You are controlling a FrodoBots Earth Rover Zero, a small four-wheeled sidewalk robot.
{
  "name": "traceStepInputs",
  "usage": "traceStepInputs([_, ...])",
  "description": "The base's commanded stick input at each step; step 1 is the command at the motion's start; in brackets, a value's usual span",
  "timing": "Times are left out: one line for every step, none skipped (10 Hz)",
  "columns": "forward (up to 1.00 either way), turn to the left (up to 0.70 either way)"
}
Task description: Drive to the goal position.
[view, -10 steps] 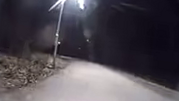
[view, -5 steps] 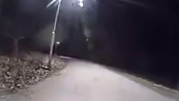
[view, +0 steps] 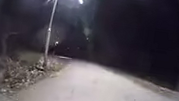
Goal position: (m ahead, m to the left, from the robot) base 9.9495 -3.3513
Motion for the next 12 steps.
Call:
traceStepInputs([0.7,0.0])
traceStepInputs([0.7,0.0])
traceStepInputs([0.7,0.0])
traceStepInputs([0.7,0.0])
traceStepInputs([0.7,0.0])
traceStepInputs([0.7,0.0])
traceStepInputs([0.7,0.0])
traceStepInputs([0.7,0.0])
traceStepInputs([0.7,0.0])
traceStepInputs([0.7,0.0])
traceStepInputs([0.7,0.0])
traceStepInputs([0.7,0.0])
